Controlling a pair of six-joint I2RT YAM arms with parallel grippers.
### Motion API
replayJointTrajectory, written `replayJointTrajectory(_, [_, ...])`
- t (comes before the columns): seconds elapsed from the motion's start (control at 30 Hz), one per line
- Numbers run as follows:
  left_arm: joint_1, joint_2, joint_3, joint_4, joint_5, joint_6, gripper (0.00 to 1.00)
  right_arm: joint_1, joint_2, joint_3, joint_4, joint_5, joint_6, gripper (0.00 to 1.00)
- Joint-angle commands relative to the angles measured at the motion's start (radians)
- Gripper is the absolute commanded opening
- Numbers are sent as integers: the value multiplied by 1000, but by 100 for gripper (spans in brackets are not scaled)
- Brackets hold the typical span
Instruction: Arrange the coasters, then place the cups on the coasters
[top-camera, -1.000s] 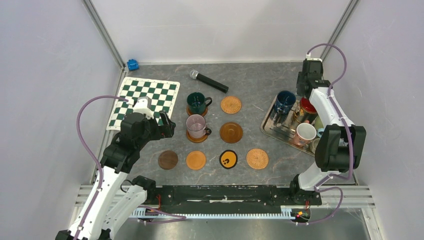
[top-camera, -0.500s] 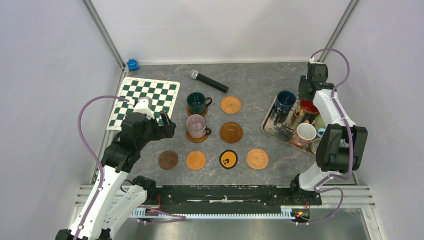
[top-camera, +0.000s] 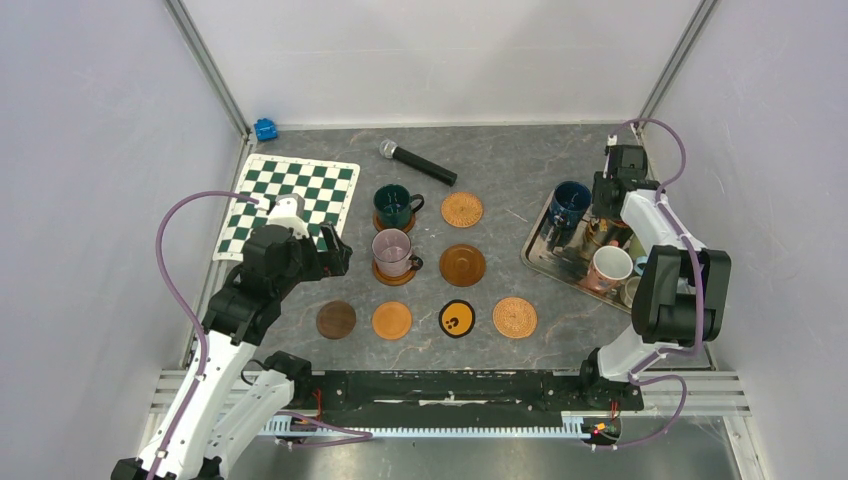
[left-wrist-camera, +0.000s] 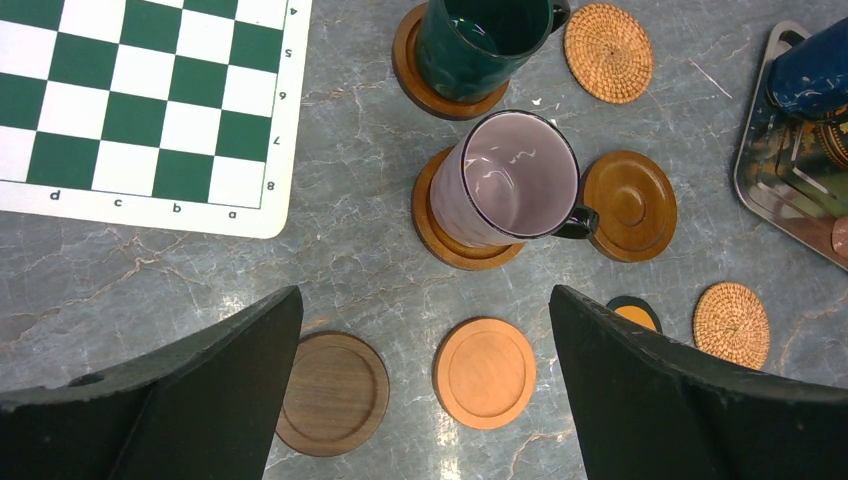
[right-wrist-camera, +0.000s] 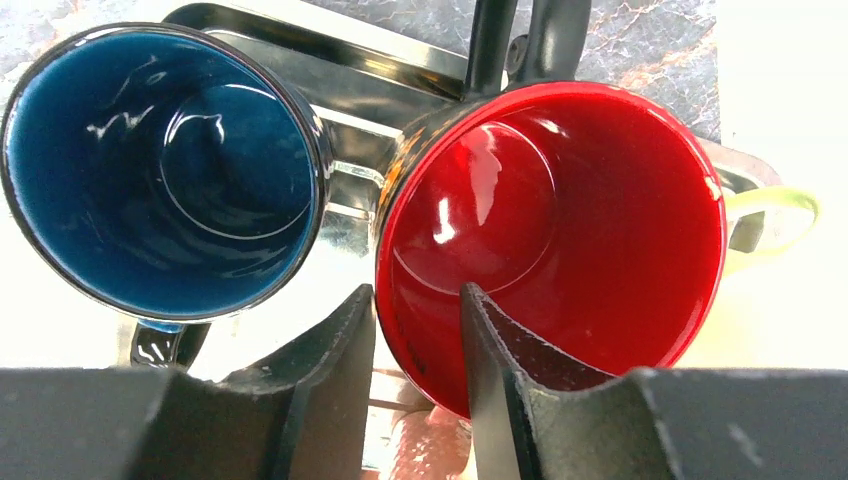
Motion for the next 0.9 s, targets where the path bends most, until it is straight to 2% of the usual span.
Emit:
replayJointTrajectory(0.0, [-4,-3,4,40,15,57,100,-1,-3,-8,42,-13,-37,37])
replayJointTrajectory(0.5, [-5,-15,4,35,-14,57,100,-1,15,10,90,-125,-107,28])
replayJointTrajectory(0.87, [-6,-16,3,35,-22,58,100,-1,3,95,61,-161,-163,0])
